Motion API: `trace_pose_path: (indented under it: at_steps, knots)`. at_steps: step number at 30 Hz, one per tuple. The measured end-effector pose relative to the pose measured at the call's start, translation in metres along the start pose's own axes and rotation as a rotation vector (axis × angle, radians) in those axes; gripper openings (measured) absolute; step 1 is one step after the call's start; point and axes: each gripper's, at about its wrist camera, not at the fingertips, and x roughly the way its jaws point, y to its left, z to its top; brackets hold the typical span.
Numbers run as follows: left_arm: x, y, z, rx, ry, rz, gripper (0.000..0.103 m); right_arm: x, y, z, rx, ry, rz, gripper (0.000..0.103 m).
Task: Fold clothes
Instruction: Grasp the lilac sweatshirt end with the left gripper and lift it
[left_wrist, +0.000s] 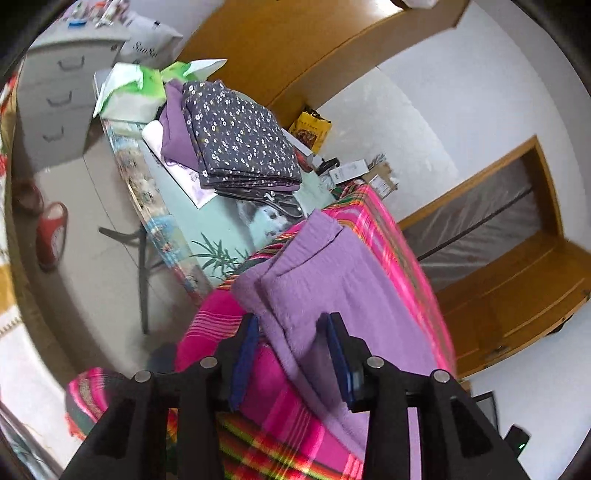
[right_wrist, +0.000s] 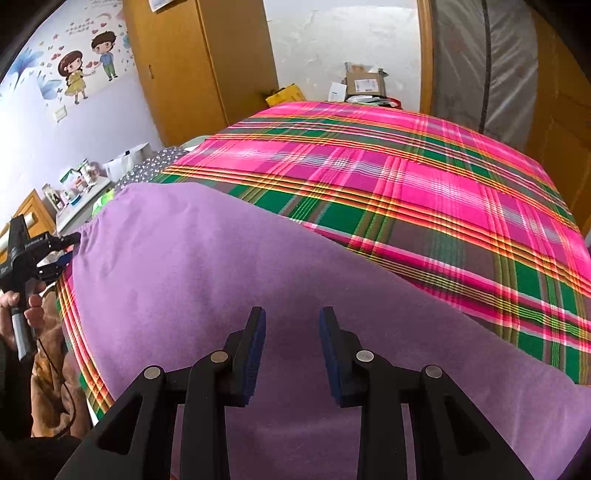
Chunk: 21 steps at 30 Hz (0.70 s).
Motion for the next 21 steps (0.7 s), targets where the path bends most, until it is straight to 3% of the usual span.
trace_pose_path:
  at_steps: [11, 14, 18, 21]
  knots:
    - [0.02, 0.028, 0.007, -0.095, 0.052, -0.084, 0.052, 0.002, 0.008, 0.003, -0.016, 0.006, 0.001, 0.031]
    - [0.02, 0.029, 0.008, -0.108, 0.041, -0.103, 0.05, 0.003, 0.012, 0.004, -0.024, 0.009, 0.003, 0.031]
    - [0.011, 0.03, 0.011, -0.135, -0.011, -0.139, 0.039, 0.004, 0.015, 0.006, -0.03, 0.011, 0.004, 0.031]
    - [0.012, 0.035, 0.014, -0.156, -0.014, -0.14, 0.04, 0.007, 0.017, 0.007, -0.031, 0.014, 0.005, 0.031]
